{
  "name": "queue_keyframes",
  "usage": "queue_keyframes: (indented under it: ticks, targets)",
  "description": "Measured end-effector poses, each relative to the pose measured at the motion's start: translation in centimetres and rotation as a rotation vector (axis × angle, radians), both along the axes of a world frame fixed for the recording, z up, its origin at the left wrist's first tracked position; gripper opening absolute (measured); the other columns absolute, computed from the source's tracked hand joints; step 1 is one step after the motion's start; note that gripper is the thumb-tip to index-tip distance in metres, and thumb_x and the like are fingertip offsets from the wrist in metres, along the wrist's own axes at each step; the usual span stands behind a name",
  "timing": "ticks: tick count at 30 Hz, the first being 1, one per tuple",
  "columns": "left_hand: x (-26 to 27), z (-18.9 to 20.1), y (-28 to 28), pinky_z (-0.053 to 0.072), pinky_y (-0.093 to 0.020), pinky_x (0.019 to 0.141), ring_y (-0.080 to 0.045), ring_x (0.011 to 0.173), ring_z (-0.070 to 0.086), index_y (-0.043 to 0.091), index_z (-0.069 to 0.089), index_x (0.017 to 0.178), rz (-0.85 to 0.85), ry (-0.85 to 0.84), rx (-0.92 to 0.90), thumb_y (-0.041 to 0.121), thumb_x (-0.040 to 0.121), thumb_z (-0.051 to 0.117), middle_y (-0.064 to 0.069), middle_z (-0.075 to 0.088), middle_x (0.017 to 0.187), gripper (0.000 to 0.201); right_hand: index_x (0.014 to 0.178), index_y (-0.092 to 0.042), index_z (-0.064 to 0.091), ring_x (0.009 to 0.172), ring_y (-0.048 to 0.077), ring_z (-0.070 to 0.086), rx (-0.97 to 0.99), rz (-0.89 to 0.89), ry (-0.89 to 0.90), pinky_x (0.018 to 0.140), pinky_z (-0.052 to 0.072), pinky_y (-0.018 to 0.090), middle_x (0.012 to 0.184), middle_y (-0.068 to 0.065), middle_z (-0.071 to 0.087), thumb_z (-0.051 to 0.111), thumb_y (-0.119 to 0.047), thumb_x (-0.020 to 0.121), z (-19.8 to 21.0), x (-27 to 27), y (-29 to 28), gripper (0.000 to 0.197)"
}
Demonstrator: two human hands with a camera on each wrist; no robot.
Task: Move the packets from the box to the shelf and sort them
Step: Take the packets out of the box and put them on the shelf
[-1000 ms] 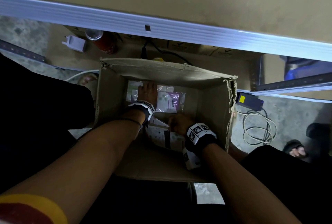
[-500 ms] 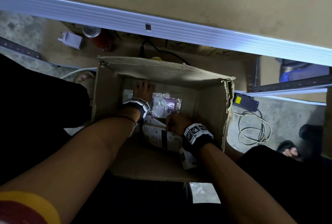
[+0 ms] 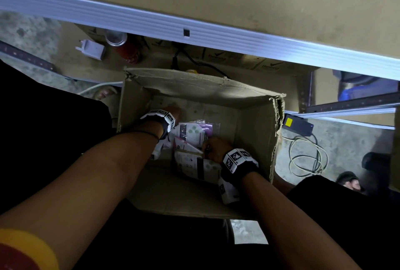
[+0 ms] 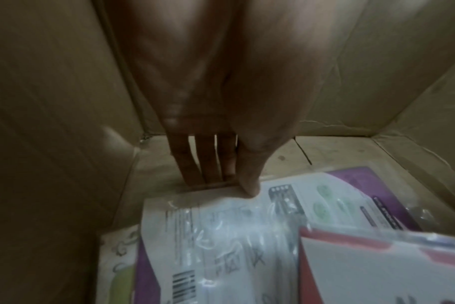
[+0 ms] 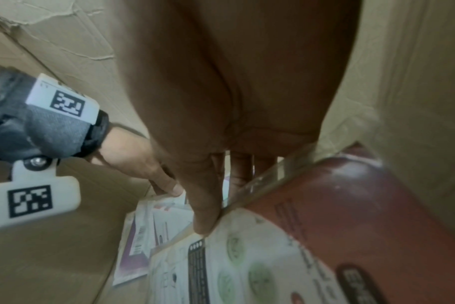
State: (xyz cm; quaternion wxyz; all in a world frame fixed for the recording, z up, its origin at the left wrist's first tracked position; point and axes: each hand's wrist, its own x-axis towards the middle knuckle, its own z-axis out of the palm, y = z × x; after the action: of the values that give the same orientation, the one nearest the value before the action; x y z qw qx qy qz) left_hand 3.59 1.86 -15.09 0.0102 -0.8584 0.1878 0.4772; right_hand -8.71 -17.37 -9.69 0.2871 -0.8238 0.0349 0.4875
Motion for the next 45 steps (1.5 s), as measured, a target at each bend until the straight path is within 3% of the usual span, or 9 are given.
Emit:
queue_keyframes:
  ticks: [4, 8, 11, 14, 20, 25, 31, 37, 45]
  targets:
    - [0.1, 1.5, -0.6, 0.047, -0.046, 0.104, -0.034, 0.120, 0.059, 0.016, 0.065, 0.113, 0.084, -0.063, -0.096, 0.013, 0.086, 0.068, -0.009, 0.059, 0.135, 0.028, 0.109, -0.003, 0.070, 0.115, 0.027, 0.061, -0.019, 0.027, -0.005, 0.087, 0.046, 0.022, 0.123, 0.011, 0.064, 0.069, -0.010, 0.089, 0.5, 0.2, 0.2, 0.021]
    - [0.2, 3.7, -1.4, 0.050, -0.046, 0.099, -0.035, 0.111, 0.062, 0.010, 0.065, 0.107, 0.129, -0.068, -0.198, 0.011, 0.086, 0.066, -0.012, 0.064, 0.122, 0.021, 0.122, -0.003, 0.065, 0.122, 0.030, 0.057, -0.104, 0.124, -0.031, 0.103, 0.045, 0.035, 0.131, 0.015, 0.060, 0.061, -0.014, 0.095, 1.7, 1.2, 0.9, 0.029]
    - [0.2, 6.4, -2.1, 0.055, -0.044, 0.090, -0.032, 0.094, 0.067, 0.011, 0.069, 0.086, 0.030, -0.120, -0.231, 0.012, 0.083, 0.070, -0.011, 0.069, 0.102, 0.003, 0.124, 0.000, 0.064, 0.123, 0.032, 0.057, -0.146, 0.157, -0.102, 0.099, 0.045, 0.036, 0.135, 0.019, 0.059, 0.056, -0.015, 0.097, 2.9, 1.9, 1.2, 0.032]
    - [0.1, 9.7, -2.7, 0.057, -0.044, 0.085, -0.032, 0.082, 0.067, 0.014, 0.071, 0.069, -0.014, -0.182, -0.258, 0.014, 0.082, 0.068, -0.010, 0.072, 0.089, 0.013, 0.120, 0.000, 0.065, 0.116, 0.034, 0.060, -0.183, 0.188, -0.213, 0.094, 0.047, 0.037, 0.127, 0.019, 0.063, 0.058, -0.015, 0.096, 4.5, 2.3, 1.3, 0.030]
    - [0.4, 15.7, -2.9, 0.056, -0.041, 0.085, -0.034, 0.091, 0.069, 0.014, 0.079, 0.075, 0.021, -0.264, -0.260, 0.008, 0.082, 0.061, -0.009, 0.075, 0.095, 0.020, 0.110, -0.003, 0.069, 0.108, 0.037, 0.064, -0.328, 0.252, -0.414, 0.085, 0.051, 0.037, 0.119, 0.018, 0.067, 0.058, -0.016, 0.093, 8.3, 2.7, 1.7, 0.024]
    - [0.3, 20.4, -2.5, 0.054, -0.032, 0.083, -0.033, 0.100, 0.067, 0.017, 0.081, 0.087, -0.050, -0.385, -0.297, 0.008, 0.081, 0.071, -0.010, 0.071, 0.111, 0.015, 0.101, -0.005, 0.072, 0.103, 0.036, 0.067, -0.350, 0.257, -0.526, 0.086, 0.053, 0.037, 0.113, 0.018, 0.068, 0.062, -0.015, 0.087, 12.8, 3.1, 1.8, 0.019]
    - [-1.0, 27.9, -1.9, 0.060, -0.040, 0.082, -0.029, 0.089, 0.072, 0.014, 0.081, 0.085, -0.055, -0.510, -0.379, 0.012, 0.080, 0.074, -0.006, 0.077, 0.095, 0.009, 0.104, -0.009, 0.073, 0.101, 0.032, 0.068, -0.410, 0.260, -0.659, 0.086, 0.055, 0.035, 0.108, 0.012, 0.072, 0.067, -0.017, 0.086, 19.6, 2.4, 1.9, 0.020]
    - [-1.6, 36.9, -0.9, 0.037, -0.013, 0.045, -0.016, 0.074, 0.069, 0.012, 0.081, 0.088, -0.087, -0.661, -0.476, 0.007, 0.084, 0.069, 0.001, 0.075, 0.083, 0.014, 0.114, -0.015, 0.067, 0.108, 0.030, 0.063, -0.478, 0.223, -0.819, 0.086, 0.052, 0.036, 0.115, 0.007, 0.067, 0.068, -0.028, 0.088, 27.4, 1.5, 1.7, 0.030]
    - [-1.6, 48.2, 0.9, 0.054, -0.024, 0.072, -0.013, 0.081, 0.067, 0.018, 0.080, 0.091, -0.088, -0.812, -0.577, 0.020, 0.090, 0.065, 0.002, 0.076, 0.107, 0.016, 0.111, -0.010, 0.069, 0.106, 0.027, 0.061, -0.472, 0.231, -0.997, 0.079, 0.037, 0.022, 0.113, 0.008, 0.068, 0.067, -0.023, 0.090, 38.0, 1.2, 1.0, 0.024]
